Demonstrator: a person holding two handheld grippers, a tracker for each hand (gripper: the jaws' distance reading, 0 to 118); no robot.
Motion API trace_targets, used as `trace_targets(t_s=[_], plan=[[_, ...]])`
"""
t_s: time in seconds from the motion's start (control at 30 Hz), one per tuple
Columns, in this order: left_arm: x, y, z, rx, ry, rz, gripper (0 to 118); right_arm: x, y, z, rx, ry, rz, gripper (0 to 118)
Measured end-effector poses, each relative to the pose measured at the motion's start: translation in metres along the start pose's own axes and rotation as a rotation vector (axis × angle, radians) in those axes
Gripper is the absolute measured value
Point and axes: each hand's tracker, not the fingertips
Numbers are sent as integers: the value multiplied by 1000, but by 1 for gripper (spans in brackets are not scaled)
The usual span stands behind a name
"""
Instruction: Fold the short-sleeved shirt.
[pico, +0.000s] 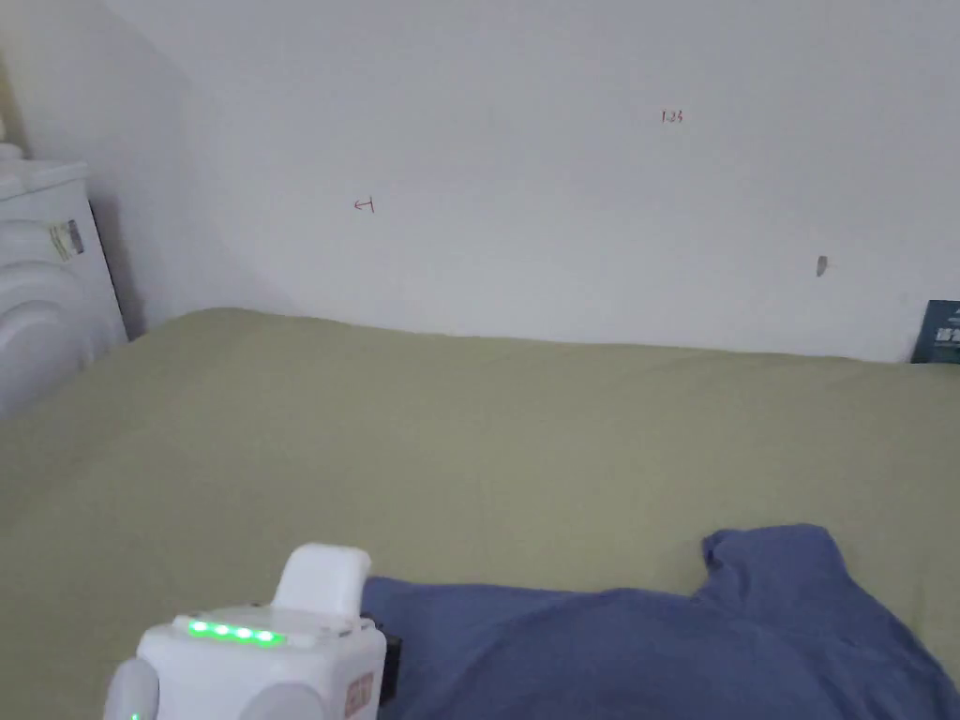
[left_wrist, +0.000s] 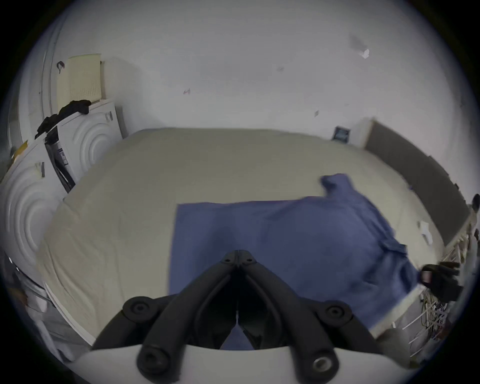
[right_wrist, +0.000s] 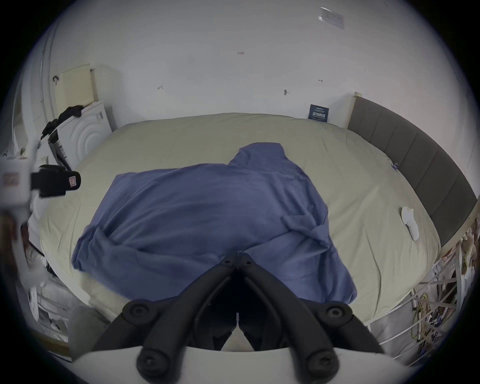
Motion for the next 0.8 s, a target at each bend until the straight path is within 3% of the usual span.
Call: trace_targets(t_s=[0.07, 0.13, 0.17, 0.2, 0.23, 0.27, 0.33, 0.43, 0.53, 0.57, 0.6, 0.63, 0.67, 0.8], plan=[[-32, 43, -47, -154, 8, -8, 1, 13, 11, -9, 13, -13, -19, 1], [-53, 76, -90, -259, -43, 28, 16, 23, 19, -18, 15, -38, -27, 2], [-61, 88, -113, -320, -44, 39, 33, 27, 24, -24, 8, -47, -35, 2], [-68, 98, -131, -385, -63, 58, 68, 31, 28, -29, 1, -48, -42, 2], [-67, 101, -151, -460, -20, 26, 83, 34, 31, -34, -9, -44, -53, 2], [-68, 102, -169, -479, 28, -23, 86, 39, 32, -40, -15, -37, -66, 2], [-71, 99, -196, -501, 45, -41, 86, 42, 34, -48, -24, -30, -72, 2], [-72, 91, -223, -508, 9, 80, 86, 43, 33, -58, -45, -26, -66, 2], [-66, 84, -228, -490, 13, 59, 84, 42, 30, -62, -73, -23, -53, 2], [-62, 84, -225, -493, 65, 25, 78, 42, 29, -61, -77, -25, -50, 2], [-58, 85, -216, -473, 60, -1, 53, 42, 28, -61, -79, -26, -46, 2], [-54, 86, -207, -435, -3, -27, 16, 42, 27, -61, -78, -26, -42, 2], [-52, 85, -202, -423, -56, -29, 3, 38, 30, -58, -77, -30, -35, 2], [-48, 86, -190, -418, -38, -58, 3, 47, 45, -66, -73, -4, -41, 2]])
